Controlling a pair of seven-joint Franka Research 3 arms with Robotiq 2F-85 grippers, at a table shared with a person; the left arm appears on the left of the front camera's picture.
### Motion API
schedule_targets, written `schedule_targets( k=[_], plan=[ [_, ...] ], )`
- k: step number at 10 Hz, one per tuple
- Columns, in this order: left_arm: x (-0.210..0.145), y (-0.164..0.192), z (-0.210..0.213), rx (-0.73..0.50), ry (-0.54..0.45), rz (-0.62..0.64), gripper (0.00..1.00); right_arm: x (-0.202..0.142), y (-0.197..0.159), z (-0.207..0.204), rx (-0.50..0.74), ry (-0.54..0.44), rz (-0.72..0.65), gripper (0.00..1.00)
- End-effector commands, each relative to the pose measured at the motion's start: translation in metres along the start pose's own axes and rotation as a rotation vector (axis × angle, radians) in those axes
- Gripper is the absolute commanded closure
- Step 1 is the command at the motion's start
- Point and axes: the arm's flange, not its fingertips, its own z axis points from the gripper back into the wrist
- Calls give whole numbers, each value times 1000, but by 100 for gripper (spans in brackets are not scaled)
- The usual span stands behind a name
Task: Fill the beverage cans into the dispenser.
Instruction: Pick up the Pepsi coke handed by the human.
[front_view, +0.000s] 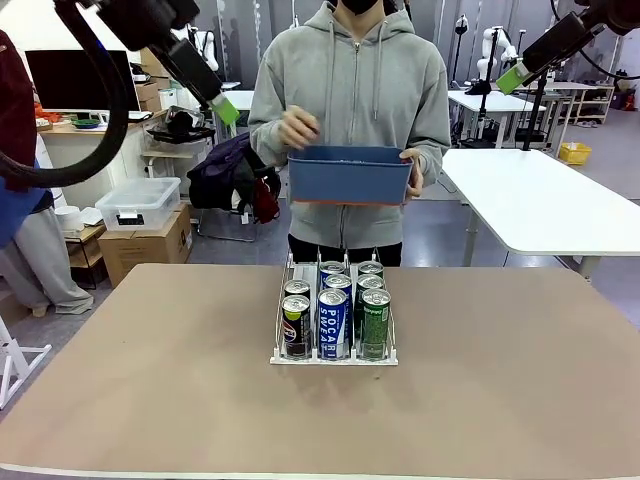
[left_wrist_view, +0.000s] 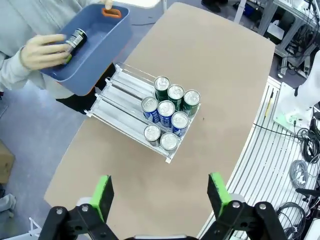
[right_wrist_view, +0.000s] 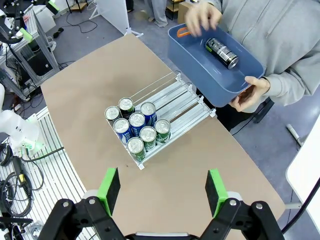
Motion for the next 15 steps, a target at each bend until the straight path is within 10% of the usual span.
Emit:
schedule_targets(
  k=[1, 15],
  plan=[
    [-7, -7, 11, 5, -28, 35, 0, -1, 0, 1, 7, 5, 0, 9],
    [-7, -10, 37, 45, -53, 18, 0, -1, 0, 1, 7, 5, 0, 9]
  ],
)
